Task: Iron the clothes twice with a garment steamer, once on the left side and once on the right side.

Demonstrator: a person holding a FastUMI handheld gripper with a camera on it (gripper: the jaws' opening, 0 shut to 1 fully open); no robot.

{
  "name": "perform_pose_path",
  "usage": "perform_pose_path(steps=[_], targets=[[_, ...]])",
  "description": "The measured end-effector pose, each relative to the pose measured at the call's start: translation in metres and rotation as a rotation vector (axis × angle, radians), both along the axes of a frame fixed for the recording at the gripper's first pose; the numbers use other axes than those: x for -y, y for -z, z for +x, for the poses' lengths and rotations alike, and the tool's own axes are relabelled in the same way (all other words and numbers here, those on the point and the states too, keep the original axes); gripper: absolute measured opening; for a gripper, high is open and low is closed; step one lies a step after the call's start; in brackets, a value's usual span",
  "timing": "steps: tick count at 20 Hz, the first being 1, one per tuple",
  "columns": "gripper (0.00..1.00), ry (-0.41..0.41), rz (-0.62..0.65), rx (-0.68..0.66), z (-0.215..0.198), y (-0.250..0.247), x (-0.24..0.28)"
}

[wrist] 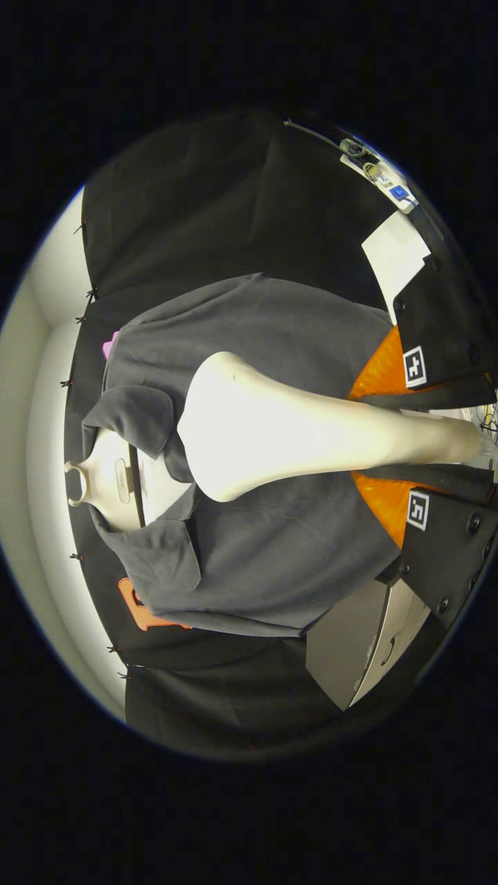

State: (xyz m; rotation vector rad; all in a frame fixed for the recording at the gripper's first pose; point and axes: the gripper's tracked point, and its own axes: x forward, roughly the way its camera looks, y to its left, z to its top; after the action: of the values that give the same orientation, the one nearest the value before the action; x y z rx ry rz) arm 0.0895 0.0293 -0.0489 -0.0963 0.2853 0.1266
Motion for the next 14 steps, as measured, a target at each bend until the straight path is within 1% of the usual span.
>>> perform_pose_path(steps=[2, 7, 14], targets=[[0.40, 0.004, -0.001, 0.017, -0.003, -0.011, 0.005], [0.40, 0.026, 0.002, 0.038, 0.009, -0.022, 0.023], [0.40, 0.067, 0.016, 0.025, 0.030, -0.016, 0.046]])
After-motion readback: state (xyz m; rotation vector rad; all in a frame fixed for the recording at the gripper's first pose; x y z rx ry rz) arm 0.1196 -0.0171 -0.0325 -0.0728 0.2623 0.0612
